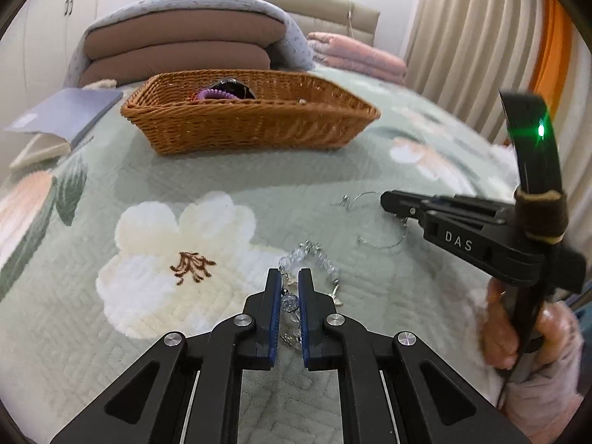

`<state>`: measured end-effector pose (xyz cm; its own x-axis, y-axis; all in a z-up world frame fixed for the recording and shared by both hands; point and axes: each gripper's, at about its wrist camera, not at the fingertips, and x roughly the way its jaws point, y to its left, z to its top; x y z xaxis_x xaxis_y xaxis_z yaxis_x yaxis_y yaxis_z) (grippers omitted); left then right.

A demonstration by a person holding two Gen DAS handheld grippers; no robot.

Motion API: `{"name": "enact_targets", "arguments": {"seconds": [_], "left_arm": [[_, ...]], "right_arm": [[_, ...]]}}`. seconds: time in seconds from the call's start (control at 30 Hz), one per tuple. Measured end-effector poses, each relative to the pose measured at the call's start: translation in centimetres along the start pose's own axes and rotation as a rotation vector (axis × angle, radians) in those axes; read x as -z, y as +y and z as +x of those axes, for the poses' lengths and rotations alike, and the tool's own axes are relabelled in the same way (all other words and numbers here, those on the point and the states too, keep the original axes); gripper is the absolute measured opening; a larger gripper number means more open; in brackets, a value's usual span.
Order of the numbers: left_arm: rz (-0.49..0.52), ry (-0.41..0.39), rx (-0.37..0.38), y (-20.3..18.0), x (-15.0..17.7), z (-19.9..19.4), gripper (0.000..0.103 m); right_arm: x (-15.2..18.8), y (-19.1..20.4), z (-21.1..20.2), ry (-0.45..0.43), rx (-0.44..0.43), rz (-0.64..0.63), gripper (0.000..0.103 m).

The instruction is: Organize jewelry

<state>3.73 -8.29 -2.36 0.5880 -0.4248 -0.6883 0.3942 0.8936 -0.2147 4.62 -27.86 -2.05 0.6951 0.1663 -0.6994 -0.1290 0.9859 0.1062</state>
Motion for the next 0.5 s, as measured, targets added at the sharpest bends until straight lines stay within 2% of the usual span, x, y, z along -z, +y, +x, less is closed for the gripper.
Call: {"name": "enact_targets", "arguments": {"seconds": [0.23,0.33,0.5], "left_arm": [[-0.142,-0.049,0.187,2.7,-1.0,-1.1,0.009],[-0.163,-0.068,0.225,3.1,-1.7,-1.5,0.009],[-0.133,-0.108,0.246,2.9,-3.6,-2.6,0.009]], "right_arm": [[-0.3,-1.1,-1.7,-0.086,-0.074,0.061,0.005],[-0.4,-1.6,-2.5,-0.118,-0.102,0.084,0.005],[-0.7,-2.0,-3.3,-0.148,-0.142,0.106,0.005]]}}
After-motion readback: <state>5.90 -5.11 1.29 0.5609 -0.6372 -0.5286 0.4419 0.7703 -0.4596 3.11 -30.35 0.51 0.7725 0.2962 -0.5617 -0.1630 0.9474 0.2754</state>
